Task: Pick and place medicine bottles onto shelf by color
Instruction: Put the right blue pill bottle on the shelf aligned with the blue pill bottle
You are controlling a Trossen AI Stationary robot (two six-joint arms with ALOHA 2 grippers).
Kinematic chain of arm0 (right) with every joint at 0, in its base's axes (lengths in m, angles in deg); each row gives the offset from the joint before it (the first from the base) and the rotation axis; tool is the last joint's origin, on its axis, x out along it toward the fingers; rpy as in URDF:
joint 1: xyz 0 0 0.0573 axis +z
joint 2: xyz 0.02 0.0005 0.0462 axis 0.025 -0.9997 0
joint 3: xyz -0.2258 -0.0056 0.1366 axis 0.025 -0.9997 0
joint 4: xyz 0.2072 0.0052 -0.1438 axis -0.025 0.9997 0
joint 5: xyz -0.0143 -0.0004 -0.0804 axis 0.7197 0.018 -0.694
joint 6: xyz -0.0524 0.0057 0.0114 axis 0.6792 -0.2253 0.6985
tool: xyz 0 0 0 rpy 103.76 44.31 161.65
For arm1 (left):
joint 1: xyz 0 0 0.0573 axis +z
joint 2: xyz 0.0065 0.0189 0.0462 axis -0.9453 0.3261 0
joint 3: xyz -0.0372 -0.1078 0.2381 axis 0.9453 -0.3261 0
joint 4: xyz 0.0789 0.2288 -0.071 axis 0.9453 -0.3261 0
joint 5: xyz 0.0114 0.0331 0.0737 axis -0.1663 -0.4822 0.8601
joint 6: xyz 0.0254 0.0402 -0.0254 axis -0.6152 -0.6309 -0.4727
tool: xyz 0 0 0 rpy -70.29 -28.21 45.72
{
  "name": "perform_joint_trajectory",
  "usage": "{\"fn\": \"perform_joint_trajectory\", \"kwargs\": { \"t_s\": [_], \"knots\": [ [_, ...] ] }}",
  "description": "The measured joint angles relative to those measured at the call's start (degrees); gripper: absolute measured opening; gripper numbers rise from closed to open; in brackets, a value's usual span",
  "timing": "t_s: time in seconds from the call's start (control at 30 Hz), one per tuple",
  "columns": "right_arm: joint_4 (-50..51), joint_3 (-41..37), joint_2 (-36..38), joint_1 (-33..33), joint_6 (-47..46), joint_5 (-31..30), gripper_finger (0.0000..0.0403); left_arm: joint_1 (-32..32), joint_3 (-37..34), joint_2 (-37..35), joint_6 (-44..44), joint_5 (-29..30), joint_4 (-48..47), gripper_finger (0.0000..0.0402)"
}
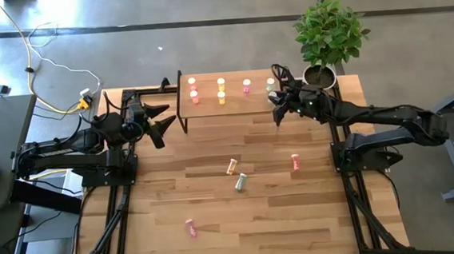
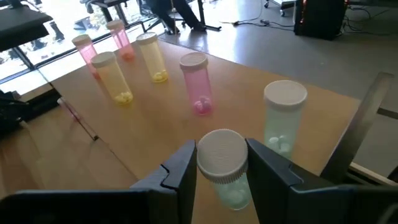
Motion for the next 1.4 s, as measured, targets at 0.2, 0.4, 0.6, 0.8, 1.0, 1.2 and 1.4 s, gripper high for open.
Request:
{"fn": "perform_joint_trajectory", "kwargs": {
  "t_s": [0.2, 0.4, 0.6, 0.8, 1.0, 1.2, 1.4],
  "knots": [
    [-0.11, 0.01, -1.18, -1.75, 0.35, 2.35, 0.0107, 0.00, 0.00, 0.00, 0.00, 0.03, 0.00, 0.0239],
    [-0.68, 0.13, -1.93, -2.10, 0.09, 3.19, 0.0108, 0.00, 0.00, 0.01, 0.00, 0.02, 0.00, 0.0239],
    [-0.56, 0.11, -1.93, -2.10, 0.01, 3.06, 0.0108, 0.01, 0.00, 0.00, 0.00, 0.03, 0.00, 0.0239],
    [-0.32, 0.09, -1.95, -2.10, -0.58, 2.99, 0.0109, 0.00, 0.00, 0.00, 0.00, 0.03, 0.00, 0.0239],
    [-0.28, 0.04, -1.99, -2.10, -1.06, 2.94, 0.0110, 0.01, 0.00, 0.01, 0.00, 0.03, 0.00, 0.0239],
    [0.95, -0.33, -2.15, -2.09, -1.84, 2.83, 0.0148, 0.01, 0.00, 0.01, 0.00, 0.03, 0.00, 0.0239],
    [0.59, -0.26, -2.16, -2.08, -1.64, 2.92, 0.0171, 0.02, 0.02, 0.00, 0.02, 0.03, 0.00, 0.0239]
  ]
}}
